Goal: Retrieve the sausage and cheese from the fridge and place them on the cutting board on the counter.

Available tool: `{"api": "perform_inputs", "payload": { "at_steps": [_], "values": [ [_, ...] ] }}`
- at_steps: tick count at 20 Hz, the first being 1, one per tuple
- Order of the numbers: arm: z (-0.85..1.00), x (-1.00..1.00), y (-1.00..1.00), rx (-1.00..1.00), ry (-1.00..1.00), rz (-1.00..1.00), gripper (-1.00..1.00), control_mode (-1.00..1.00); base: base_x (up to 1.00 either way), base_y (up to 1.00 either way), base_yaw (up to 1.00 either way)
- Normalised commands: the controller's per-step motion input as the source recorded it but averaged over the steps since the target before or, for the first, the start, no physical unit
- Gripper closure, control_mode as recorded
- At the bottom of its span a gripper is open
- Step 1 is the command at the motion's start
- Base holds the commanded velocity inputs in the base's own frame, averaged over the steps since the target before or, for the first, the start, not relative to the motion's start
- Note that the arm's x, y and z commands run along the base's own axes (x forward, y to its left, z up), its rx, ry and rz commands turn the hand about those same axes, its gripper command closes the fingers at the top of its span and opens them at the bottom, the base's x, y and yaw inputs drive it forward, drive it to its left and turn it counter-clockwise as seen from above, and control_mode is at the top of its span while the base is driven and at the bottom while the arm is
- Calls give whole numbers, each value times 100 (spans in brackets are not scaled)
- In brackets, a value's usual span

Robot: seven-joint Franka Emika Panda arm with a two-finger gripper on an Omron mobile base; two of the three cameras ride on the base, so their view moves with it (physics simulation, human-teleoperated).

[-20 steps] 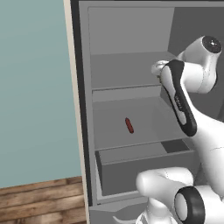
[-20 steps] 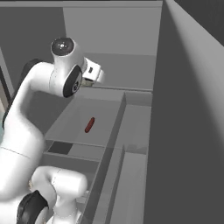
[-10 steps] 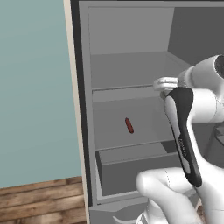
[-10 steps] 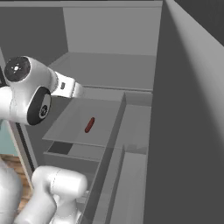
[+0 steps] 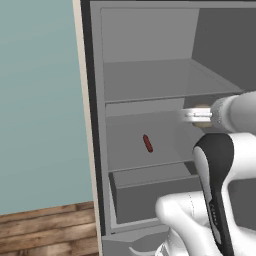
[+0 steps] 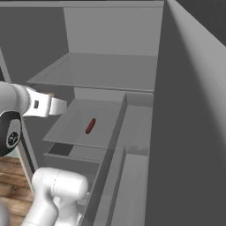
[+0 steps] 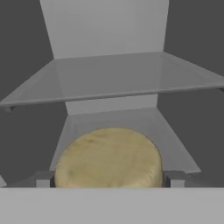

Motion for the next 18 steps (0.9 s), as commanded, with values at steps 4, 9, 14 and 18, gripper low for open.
{"api": "perform_inputs", "payload": {
  "at_steps": [4,9,14,18],
  "values": [
    [19,-42,0,0,-6,0,100,-100,0,0,0],
    [10,-21,1,0,0,0,100,-100,0,0,0],
    [1,-11,10,-2,4,0,100,-100,0,0,0],
    [0,0,2,-1,6,0,100,-100,0,0,0]
  ]
}}
